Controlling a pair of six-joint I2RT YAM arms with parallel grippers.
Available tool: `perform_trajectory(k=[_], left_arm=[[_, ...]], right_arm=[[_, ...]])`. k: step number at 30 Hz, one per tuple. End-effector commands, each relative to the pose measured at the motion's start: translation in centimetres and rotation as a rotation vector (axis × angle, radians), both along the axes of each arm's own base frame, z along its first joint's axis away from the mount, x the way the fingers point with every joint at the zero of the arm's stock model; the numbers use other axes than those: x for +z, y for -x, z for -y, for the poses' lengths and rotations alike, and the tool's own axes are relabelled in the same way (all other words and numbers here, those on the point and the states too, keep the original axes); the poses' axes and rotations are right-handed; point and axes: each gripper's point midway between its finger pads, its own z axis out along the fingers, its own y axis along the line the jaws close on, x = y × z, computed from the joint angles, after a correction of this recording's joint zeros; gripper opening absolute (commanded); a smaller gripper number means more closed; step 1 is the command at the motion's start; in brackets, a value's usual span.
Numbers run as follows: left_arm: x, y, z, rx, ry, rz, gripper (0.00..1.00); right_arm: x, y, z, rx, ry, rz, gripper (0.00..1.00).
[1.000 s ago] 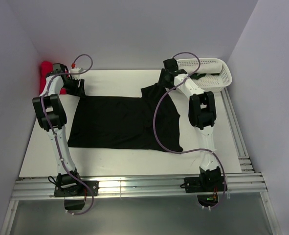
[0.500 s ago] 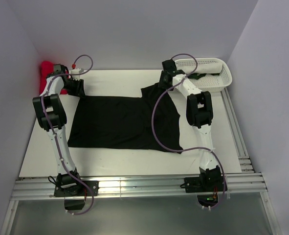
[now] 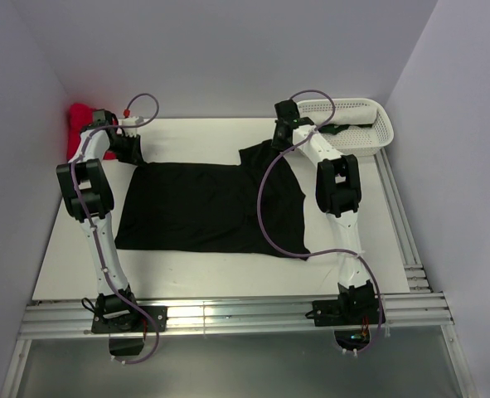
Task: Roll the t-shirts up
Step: Fold the tshirt
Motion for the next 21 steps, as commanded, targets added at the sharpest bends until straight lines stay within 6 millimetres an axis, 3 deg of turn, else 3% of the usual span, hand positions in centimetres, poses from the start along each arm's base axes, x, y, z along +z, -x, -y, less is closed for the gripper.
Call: perform_trajectory(k=[1,4,8,12,21], left_arm=[[2.7,-0.1,1.0,-0.019,0.028,0.043,0.18],[3.3,-0.1,1.0,-0.021,0.029,0.054,0.11],[4.1,-0.3,0.9,-0.011,0.024,0.072,0.01],[5.2,-0.5,0.9,-0.010,0.016,0.107,0.00],[7.1,-0.7,0.8,0.002,0.001,0.165,0.00]], right_arm=[[1.1,-1.1,-0.2,0.002,-0.018,0.041,0.20],[1.6,-1.1,-0.1,-0.008,-0.021,0.060,0.10],[2.4,-0.8,0.0,-0.018,-0.024,0.090,0.04],[5.0,-0.7,0.3,-0.038,-0.031,0.159,0.01],[7.8,0.8,0.8,-0.061,-0.021,0.215,0.00]])
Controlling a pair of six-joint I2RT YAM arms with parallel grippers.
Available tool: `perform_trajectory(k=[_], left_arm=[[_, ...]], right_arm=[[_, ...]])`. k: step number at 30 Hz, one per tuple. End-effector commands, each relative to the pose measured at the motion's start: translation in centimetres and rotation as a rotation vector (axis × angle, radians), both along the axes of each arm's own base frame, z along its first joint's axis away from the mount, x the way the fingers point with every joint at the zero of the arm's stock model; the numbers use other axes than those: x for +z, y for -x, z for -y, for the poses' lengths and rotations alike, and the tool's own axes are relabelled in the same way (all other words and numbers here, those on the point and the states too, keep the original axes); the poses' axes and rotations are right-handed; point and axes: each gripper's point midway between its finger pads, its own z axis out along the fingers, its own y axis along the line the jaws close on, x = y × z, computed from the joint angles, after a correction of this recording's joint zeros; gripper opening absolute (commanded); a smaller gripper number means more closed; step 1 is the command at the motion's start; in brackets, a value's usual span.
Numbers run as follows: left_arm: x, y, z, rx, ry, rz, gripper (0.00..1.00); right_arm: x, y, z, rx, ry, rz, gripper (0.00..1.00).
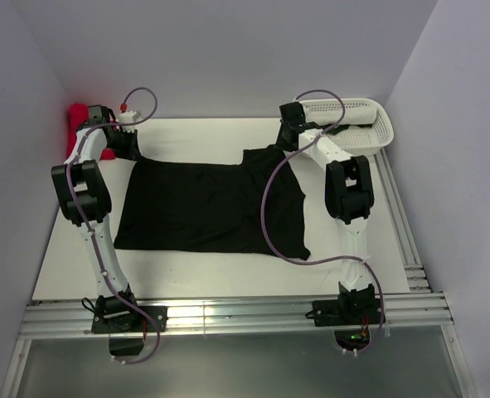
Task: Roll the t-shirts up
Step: Fold the tshirt
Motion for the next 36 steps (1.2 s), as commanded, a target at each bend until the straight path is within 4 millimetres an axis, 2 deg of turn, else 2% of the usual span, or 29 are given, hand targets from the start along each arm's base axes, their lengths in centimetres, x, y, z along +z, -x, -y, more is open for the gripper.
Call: perform_trajectory(k=[1,5,6,8,9,11,12,13,15,18,21,22,24,28,36], left_arm=[[4.5,-1.1,0.3,0.001,-0.003,0.114,0.00],[4.4,-0.8,0.2,-0.002,-0.016,0.104,0.00],[4.5,-0.6,0.2,-0.008,-0.018,0.107,0.00],[4.4,-0.4,-0.1,-0.008,-0.034,0.106,0.00],[4.4,-0.2,-0.2,-0.009,-0.039,0.105,0.00],[4.3,0.2,-0.1,-0.018,-0.043,0.098,0.00],[4.5,0.5,-0.3,-0.019,-0.043,0.095,0.00],[4.5,0.7,-0.2,-0.030,-0.043,0.092,0.00],[4.9,1.2,-0.3,-0.042,-0.032,0.087,0.00],[5.5,1.9,-0.5,-0.051,-0.029,0.087,0.00],[5.8,2.6,-0.6,-0.063,-0.031,0.083,0.00],[5.9,2.9,-0.6,-0.071,-0.031,0.081,0.00],[5.9,3.7,-0.7,-0.079,-0.032,0.066,0.00],[6.1,5.0,-1.4,-0.083,-0.036,0.053,0.00],[5.6,7.7,-2.1,-0.110,-0.033,0.023,0.00]], right_arm=[[5.7,-0.9,-0.2,-0.022,-0.013,0.143,0.00],[6.0,-0.1,-0.2,-0.027,-0.004,0.144,0.00],[6.7,0.1,-0.4,-0.025,-0.006,0.157,0.00],[6.2,0.8,-0.3,-0.029,-0.001,0.146,0.00],[7.1,1.2,-0.5,-0.030,-0.007,0.162,0.00],[6.6,2.1,-0.3,-0.037,-0.006,0.151,0.00],[7.4,2.4,-0.2,-0.040,-0.012,0.164,0.00],[6.8,3.2,-0.2,-0.041,-0.008,0.147,0.00],[7.5,3.9,0.0,-0.053,-0.010,0.154,0.00],[6.7,5.7,0.1,-0.064,-0.008,0.126,0.00],[7.2,6.8,0.2,-0.074,-0.013,0.130,0.00],[6.7,7.4,0.3,-0.080,-0.015,0.114,0.00],[7.0,8.2,0.4,-0.084,-0.013,0.117,0.00],[6.1,10.3,0.9,-0.107,-0.022,0.086,0.00],[6.0,13.6,1.7,-0.138,-0.037,0.078,0.00]])
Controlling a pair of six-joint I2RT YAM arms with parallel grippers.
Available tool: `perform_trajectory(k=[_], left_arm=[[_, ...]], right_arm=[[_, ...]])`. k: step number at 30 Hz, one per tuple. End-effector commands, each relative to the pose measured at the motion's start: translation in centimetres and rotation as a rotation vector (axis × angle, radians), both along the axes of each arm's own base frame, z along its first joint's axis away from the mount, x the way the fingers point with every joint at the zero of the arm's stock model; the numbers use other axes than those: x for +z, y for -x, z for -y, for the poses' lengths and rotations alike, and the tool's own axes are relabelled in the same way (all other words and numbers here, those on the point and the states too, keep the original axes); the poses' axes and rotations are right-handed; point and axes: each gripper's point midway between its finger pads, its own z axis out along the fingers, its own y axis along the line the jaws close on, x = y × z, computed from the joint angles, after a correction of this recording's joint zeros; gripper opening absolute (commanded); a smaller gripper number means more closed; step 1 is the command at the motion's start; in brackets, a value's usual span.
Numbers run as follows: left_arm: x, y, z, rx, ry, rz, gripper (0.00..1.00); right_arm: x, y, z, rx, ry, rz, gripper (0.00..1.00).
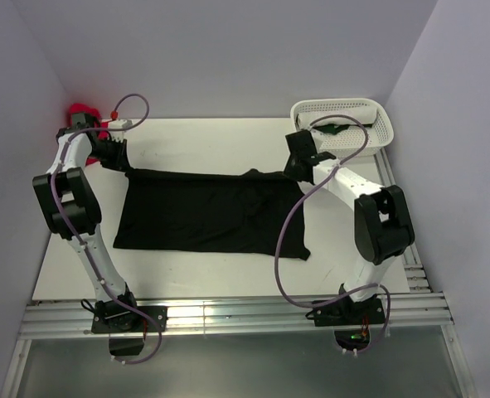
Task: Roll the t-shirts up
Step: Fold the tshirt
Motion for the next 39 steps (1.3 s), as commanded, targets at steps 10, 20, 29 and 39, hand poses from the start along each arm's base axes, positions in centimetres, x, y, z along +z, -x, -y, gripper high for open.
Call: perform_trajectory(k=[10,20,29,39], left_arm=[[1.5,2.9,-0.2,-0.065,-0.004,0.019,0.00],[-0.1,4.4,-0.5,-0.079,-0.001,-0.033,0.00],[-1.4,5.7,-0.3,-0.098,-0.006,-0.072,0.00],[-3.2,7.1,-0.8,-0.104,-0.031,-0.133,0.13]], right_arm=[[1.5,3.9,0.5,-0.057,-0.030,0.044,0.00],[-0.5,6.3,0.1,-0.055,-0.045,0.010,0.00],[-2.0,7.6,0.5,-0.069,-0.038,-0.029,0.00],[-4.2,9.3,0.2,-0.054,-0.063,-0.082,0.06]])
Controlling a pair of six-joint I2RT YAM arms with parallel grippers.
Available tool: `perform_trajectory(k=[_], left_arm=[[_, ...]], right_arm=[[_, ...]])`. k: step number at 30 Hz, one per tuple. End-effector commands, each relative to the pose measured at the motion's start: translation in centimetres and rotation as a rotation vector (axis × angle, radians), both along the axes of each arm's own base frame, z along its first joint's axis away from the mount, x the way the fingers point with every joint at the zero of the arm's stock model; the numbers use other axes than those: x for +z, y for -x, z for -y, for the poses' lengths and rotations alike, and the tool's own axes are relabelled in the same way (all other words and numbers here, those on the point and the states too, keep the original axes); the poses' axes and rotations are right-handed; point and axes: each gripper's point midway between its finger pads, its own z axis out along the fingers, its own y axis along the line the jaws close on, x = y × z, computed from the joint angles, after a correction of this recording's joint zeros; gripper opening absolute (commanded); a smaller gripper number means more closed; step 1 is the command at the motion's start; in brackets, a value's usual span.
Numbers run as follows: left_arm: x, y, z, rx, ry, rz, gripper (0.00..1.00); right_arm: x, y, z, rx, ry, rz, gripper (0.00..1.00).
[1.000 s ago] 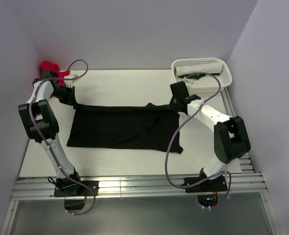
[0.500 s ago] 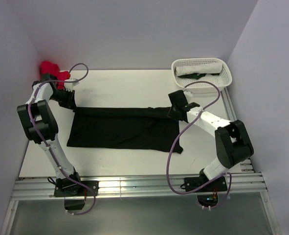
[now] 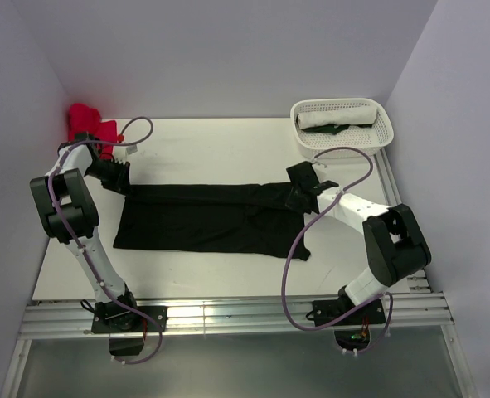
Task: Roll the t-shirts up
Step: Fold the tshirt
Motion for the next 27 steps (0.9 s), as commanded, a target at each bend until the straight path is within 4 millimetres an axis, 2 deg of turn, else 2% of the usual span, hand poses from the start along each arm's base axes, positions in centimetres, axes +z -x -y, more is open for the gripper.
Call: perform_trajectory(k=[1,6,7,8,12,17,18,19,20,21,22,24,25,27], left_arm=[[1.0,0.2,-0.6,-0.017,-0.029,0.026,0.17],[1.4,0.2,-0.9,-0.013,-0.046,0.042,0.36],[1.4,0.3,-1.0,-0.007,-0.051,0.041,0.39],[1.6,0.3,-1.1,-0.006,-0.056,0.044,0.41],[2.6,0.0,-1.5,0.003,-0.070,0.065,0.51],[4.5,-0.4,-2.4,0.017,-0.092,0.103,0.57],[4.7,-0.4,-2.7,0.022,-0.098,0.109,0.57],[5.2,-0.7,-2.9,0.024,-0.105,0.119,0.57],[5.6,-0.8,-3.1,0.028,-0.111,0.125,0.57],[5.8,-0.9,-3.1,0.027,-0.111,0.131,0.58],[6.1,-1.1,-3.2,0.027,-0.115,0.139,0.58],[6.6,-1.2,-3.2,0.029,-0.113,0.146,0.59],[6.7,-1.2,-3.2,0.027,-0.110,0.147,0.59],[6.9,-1.3,-3.1,0.031,-0.106,0.147,0.59]], right_arm=[[0.7,0.0,-0.2,-0.002,-0.018,0.032,0.09],[0.7,0.3,-0.6,0.019,-0.023,0.029,0.25],[0.9,0.4,-0.6,0.019,-0.024,0.030,0.28],[1.1,0.4,-0.6,0.022,-0.024,0.030,0.37],[2.1,0.7,-0.6,0.026,-0.025,0.046,0.50],[4.5,0.1,-0.6,0.025,-0.025,0.088,0.53],[5.4,-0.6,-0.7,0.026,-0.019,0.108,0.53],[5.2,-0.9,-0.7,0.027,-0.007,0.099,0.53],[6.0,-1.7,-0.9,0.028,-0.004,0.106,0.53],[5.9,-2.1,-1.0,0.030,0.003,0.100,0.53],[4.8,-2.6,-1.1,0.033,0.016,0.070,0.53],[4.8,-3.9,-1.4,0.037,0.019,0.068,0.53],[3.8,-4.4,-1.3,0.034,0.034,0.045,0.53],[3.6,-5.6,-1.4,0.031,0.033,0.039,0.53]])
